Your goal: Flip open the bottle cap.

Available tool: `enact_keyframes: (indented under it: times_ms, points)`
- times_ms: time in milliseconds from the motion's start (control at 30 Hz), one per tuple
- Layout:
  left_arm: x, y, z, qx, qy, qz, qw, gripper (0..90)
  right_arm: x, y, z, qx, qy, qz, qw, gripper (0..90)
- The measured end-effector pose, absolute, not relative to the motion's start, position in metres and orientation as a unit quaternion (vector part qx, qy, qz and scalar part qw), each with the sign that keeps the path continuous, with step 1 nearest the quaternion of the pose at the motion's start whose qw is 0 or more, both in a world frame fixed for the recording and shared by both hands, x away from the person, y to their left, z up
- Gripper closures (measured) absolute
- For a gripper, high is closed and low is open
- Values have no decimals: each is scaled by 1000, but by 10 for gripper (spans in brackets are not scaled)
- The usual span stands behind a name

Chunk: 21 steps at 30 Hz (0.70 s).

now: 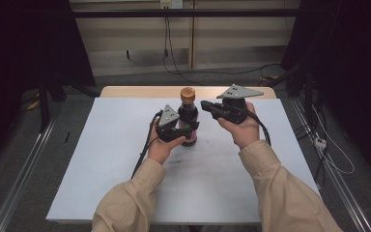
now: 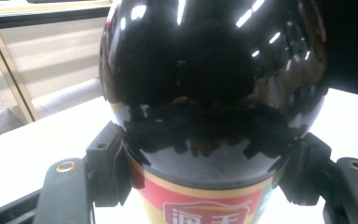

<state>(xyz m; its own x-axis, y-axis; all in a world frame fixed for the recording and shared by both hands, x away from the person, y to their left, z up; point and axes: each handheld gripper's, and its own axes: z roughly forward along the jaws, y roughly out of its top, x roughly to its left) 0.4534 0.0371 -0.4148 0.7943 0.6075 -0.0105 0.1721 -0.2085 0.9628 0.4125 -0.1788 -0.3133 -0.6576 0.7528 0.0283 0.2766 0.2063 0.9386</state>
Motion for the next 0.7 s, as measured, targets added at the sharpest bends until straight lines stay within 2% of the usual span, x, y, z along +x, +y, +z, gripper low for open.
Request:
enact_keyframes:
  times_ms: [700]
  points:
    - [457,38,-414,760,247,179,575,304,421,-173,-300,339,745,528,226,900]
